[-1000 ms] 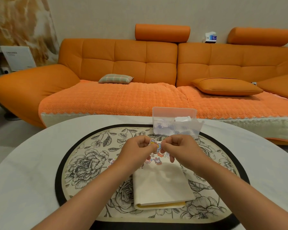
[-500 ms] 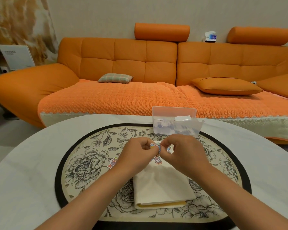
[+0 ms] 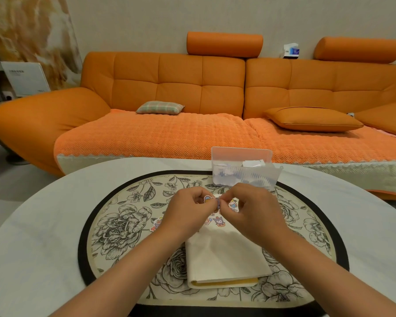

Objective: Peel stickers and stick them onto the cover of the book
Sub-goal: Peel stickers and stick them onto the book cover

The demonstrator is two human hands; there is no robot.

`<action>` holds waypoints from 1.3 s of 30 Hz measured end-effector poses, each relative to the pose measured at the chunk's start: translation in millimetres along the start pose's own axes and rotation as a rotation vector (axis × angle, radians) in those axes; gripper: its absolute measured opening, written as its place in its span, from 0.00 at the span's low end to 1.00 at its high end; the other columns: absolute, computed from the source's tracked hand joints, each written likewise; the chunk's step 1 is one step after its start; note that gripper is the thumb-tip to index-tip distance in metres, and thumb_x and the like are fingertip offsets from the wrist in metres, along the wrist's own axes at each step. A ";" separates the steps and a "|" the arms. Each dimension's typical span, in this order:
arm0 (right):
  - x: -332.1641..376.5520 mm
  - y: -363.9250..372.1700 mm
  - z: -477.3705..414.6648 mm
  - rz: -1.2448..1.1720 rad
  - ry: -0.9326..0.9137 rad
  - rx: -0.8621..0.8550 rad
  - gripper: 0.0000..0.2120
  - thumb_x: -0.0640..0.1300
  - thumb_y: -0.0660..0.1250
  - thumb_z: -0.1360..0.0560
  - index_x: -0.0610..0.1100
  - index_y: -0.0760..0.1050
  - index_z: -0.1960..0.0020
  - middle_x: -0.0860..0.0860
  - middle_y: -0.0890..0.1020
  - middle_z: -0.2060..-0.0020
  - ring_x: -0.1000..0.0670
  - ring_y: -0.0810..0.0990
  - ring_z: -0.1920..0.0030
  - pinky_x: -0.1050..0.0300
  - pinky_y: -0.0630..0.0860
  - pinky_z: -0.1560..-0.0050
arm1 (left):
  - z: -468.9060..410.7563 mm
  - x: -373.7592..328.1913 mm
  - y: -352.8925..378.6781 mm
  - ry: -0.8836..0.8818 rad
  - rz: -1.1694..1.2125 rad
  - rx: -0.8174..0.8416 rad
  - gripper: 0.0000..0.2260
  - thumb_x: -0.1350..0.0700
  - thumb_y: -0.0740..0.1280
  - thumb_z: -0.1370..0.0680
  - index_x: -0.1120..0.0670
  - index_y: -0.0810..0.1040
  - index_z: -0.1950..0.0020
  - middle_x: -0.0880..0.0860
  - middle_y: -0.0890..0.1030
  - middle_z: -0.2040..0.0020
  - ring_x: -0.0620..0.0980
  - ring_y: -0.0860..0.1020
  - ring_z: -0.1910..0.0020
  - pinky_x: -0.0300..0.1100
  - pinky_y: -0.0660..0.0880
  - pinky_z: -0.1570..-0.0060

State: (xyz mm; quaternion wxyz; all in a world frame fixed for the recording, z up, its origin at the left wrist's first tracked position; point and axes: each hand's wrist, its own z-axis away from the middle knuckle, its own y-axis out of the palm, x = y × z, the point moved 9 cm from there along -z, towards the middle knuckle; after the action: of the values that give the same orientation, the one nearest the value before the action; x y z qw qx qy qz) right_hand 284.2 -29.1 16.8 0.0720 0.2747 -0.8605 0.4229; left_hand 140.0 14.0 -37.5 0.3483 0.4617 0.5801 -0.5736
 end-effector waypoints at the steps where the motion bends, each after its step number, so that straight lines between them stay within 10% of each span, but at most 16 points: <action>1: -8.1 4.5 -1.1 -0.155 0.104 0.065 0.06 0.49 0.73 0.28 0.54 0.83 0.63 0.65 0.77 0.72 0.58 0.70 0.73 0.66 0.65 0.71 | -0.5 -1.1 -1.3 0.003 0.000 0.001 0.04 0.54 0.72 0.27 0.50 0.83 0.62 0.55 0.84 0.62 0.48 0.78 0.66 0.44 0.72 0.67; 6: -27.9 21.3 0.6 -0.680 0.482 0.276 0.04 0.43 0.75 0.26 0.45 0.86 0.60 0.53 0.83 0.71 0.55 0.74 0.71 0.64 0.72 0.68 | -3.1 -9.5 -2.5 0.035 0.024 0.045 0.04 0.55 0.72 0.26 0.51 0.83 0.60 0.55 0.85 0.61 0.51 0.78 0.65 0.52 0.79 0.62; 39: -19.1 20.0 1.4 -0.533 0.371 0.422 0.10 0.43 0.67 0.19 0.41 0.84 0.54 0.59 0.79 0.76 0.60 0.71 0.78 0.70 0.65 0.74 | -5.1 -6.2 5.0 0.040 0.039 0.169 0.07 0.50 0.72 0.30 0.54 0.82 0.63 0.50 0.81 0.67 0.48 0.76 0.68 0.45 0.72 0.64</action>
State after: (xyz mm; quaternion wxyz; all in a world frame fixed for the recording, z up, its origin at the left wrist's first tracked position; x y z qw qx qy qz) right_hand 289.7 -12.5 -4.7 0.2759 0.4162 -0.6253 0.5997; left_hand 147.4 17.8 -32.9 0.3076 0.5121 0.5275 -0.6041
